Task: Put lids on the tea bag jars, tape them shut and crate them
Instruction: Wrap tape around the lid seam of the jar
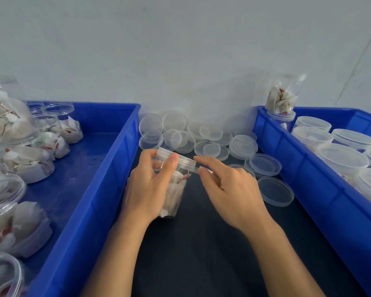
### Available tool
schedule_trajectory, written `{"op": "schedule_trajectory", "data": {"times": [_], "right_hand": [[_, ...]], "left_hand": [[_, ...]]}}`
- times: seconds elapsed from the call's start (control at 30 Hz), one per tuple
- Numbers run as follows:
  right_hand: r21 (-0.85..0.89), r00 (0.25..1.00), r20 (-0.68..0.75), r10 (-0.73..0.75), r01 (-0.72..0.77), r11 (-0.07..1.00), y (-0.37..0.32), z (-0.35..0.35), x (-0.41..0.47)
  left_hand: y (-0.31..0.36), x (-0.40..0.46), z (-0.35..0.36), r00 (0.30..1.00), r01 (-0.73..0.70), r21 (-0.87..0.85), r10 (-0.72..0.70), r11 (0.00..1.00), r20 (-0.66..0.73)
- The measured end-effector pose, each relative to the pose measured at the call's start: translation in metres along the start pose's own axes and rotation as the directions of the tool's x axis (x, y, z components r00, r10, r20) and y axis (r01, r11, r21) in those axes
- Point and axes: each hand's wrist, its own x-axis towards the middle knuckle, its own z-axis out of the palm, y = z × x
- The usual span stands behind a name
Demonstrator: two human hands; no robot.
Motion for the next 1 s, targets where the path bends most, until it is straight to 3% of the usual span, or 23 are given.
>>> {"op": "schedule_trajectory", "data": {"times": [0.17, 0.4, 0.53, 0.67, 0.83, 1.0], "right_hand": [[-0.006, 1.0, 0.008, 0.008, -0.008, 1.0, 0.002, 0.003, 0.001], [0.04, 1.0, -0.015, -0.016, 0.017, 0.999, 0.0, 0.009, 0.002], [0.092, 1.0, 0.004, 0.011, -0.011, 0.996, 0.001, 0.009, -0.001], [0.075, 0.999, -0.023, 0.031, -0.029, 0.997, 0.0, 0.008, -0.002], [0.013, 0.995, -0.096, 0.039, -0.038, 0.999, -0.005, 0.008, -0.003], [-0.056, 0.994, -0.106, 0.008, -0.014, 0.998, -0.011, 0.01, -0.004]], "left_hand": [[0.002, -0.002, -0.001, 1.0, 0.006, -0.036, -0.005, 0.999, 0.02], [0.003, -0.002, 0.001, 0.997, 0.041, -0.22, -0.024, 0.975, 0.078], [0.001, -0.001, -0.002, 0.991, 0.059, -0.223, -0.029, 0.973, 0.134], [0.005, -0.004, -0.001, 0.986, 0.036, -0.093, -0.02, 0.995, 0.165], [0.013, -0.007, 0.004, 0.991, -0.11, 0.278, 0.128, 0.954, -0.047], [0.013, -0.009, 0.013, 0.991, -0.128, 0.339, 0.132, 0.932, 0.009]]}}
